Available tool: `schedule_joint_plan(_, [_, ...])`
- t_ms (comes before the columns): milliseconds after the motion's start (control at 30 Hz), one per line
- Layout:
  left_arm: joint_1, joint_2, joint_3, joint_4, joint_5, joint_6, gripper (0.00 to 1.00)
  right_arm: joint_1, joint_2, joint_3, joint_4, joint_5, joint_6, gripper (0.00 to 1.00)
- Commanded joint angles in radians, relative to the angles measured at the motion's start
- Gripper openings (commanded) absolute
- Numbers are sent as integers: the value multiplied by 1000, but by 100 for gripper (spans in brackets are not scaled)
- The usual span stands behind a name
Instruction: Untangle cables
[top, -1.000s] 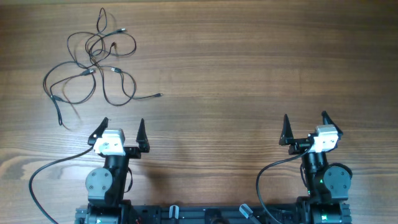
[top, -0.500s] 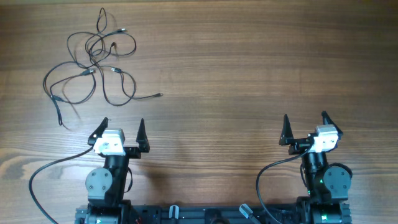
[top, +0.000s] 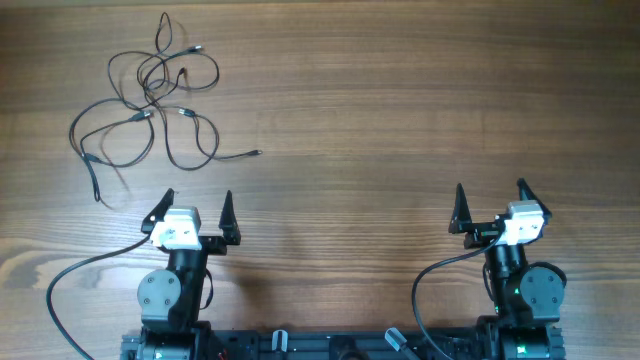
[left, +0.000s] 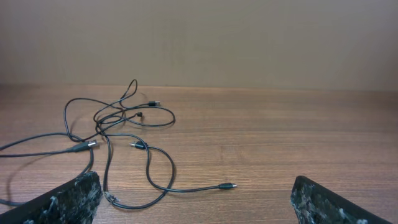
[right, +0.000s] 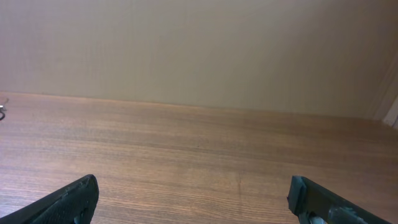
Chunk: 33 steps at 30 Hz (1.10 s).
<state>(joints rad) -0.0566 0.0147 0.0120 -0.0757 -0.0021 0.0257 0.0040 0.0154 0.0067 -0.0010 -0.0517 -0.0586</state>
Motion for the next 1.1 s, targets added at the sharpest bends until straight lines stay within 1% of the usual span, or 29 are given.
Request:
schedule_joint_plan(0, [6, -8, -6, 0, 12, 19, 100, 4, -12, -2, 1, -8, -13, 100])
schedule_joint_plan(1067, [6, 5, -6, 0, 12, 19, 100, 4, -12, -2, 1, -8, -13, 100])
